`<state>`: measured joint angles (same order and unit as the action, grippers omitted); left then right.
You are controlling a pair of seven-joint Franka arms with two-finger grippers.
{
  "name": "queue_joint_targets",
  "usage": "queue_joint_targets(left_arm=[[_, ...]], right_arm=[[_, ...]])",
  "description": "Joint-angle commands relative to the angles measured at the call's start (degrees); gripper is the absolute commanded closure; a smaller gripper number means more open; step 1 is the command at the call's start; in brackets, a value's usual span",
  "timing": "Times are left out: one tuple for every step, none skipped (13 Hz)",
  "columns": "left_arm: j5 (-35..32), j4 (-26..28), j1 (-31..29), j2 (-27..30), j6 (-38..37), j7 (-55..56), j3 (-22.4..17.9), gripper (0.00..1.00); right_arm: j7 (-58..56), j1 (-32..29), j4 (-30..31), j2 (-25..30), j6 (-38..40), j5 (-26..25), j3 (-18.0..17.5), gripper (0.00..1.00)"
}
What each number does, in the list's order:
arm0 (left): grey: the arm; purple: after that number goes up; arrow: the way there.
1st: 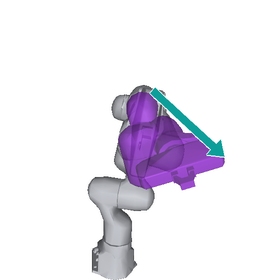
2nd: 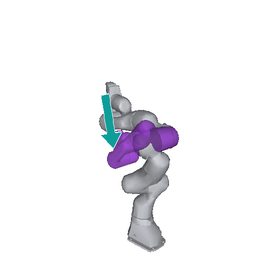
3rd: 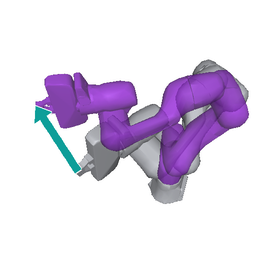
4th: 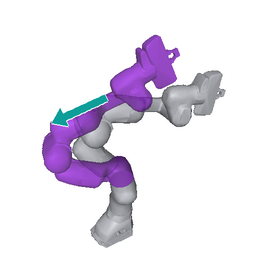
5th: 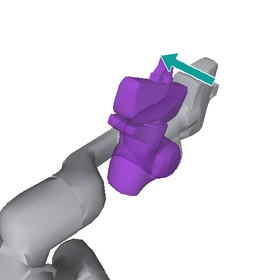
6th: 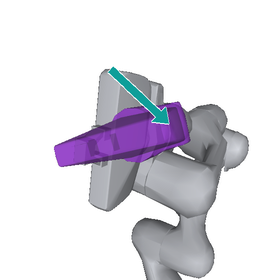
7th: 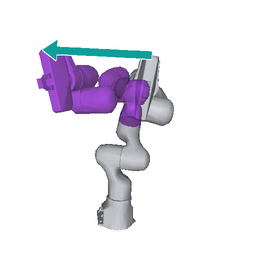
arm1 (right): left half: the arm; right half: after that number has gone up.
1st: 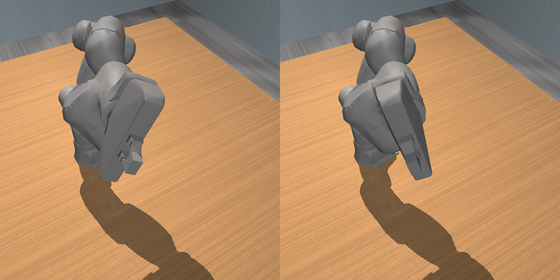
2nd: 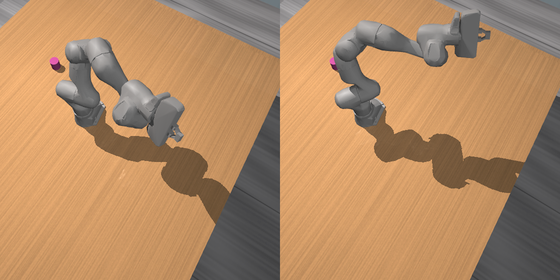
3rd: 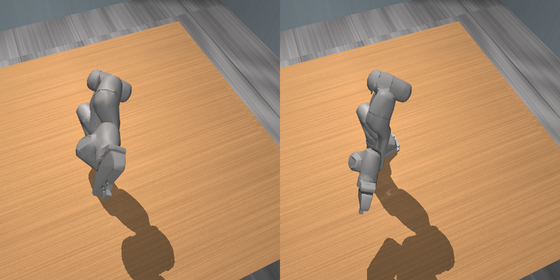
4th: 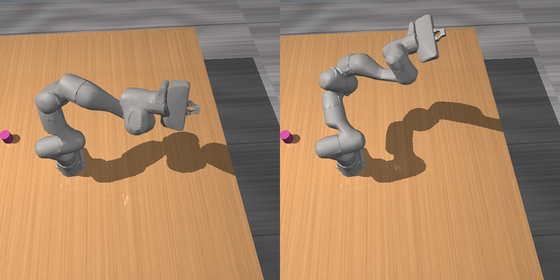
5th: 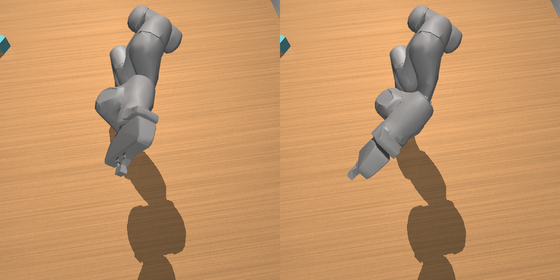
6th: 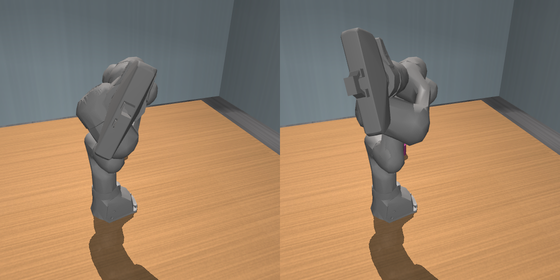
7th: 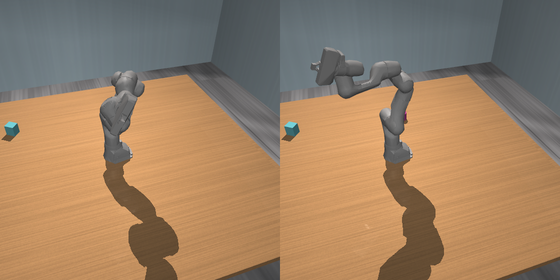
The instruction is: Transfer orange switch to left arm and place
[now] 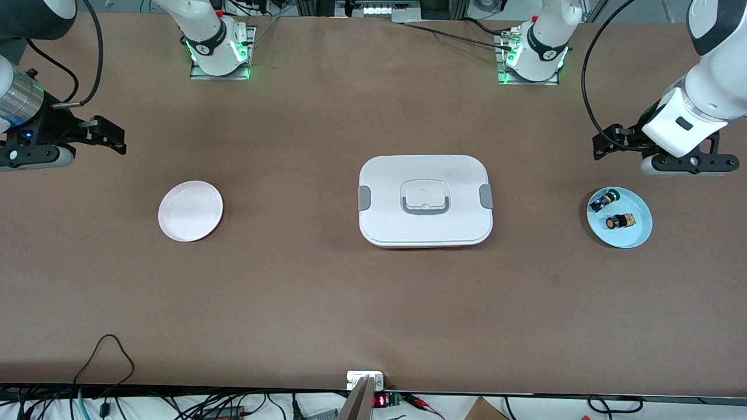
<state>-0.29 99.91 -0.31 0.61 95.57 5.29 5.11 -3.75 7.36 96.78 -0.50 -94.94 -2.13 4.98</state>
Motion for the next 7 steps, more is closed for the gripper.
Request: queue_joint_targets(left_arm=[[-1.38, -2.52, 0.66, -1.14, -1.27, -0.37, -0.19, 0.0], [-1.38, -2.79, 0.75, -1.23, -1.27, -0.28, -0.1, 0.0], [-1.38, -2.79, 0.75, -1.23, -1.27, -0.28, -0.19, 0.0], [-1.38, -2.79, 0.66, -1.32, -1.27, -0.37, -0.19, 0.0], [-1.38, -2.79, 0.66, -1.49, -1.27, -0.37, -0.19, 0.0], [-1.38, -2.79, 0.58, -1.49, -1.35, -0.37, -0.19, 0.0], [-1.38, -2.79, 0.66, -1.49, -1.35, -0.28, -0.19, 0.0]], right_arm=[[0.67, 0.54, -1.24, -0.47, 1.07, 0.2, 0.47, 0.0], [0.67, 0.55, -1.24, -0.47, 1.07, 0.2, 0.47, 0.0], [0.5, 0.55, -1.24, -0.38, 1.07, 0.2, 0.47, 0.0], [0.49, 0.55, -1.24, -0.38, 1.07, 0.2, 0.47, 0.0], [0.49, 0.55, -1.24, -0.38, 0.99, 0.2, 0.47, 0.0], [0.49, 0.55, -1.24, -0.38, 1.07, 0.2, 0.47, 0.0], [0.58, 0.63, -1.24, -0.38, 1.07, 0.2, 0.47, 0.0]])
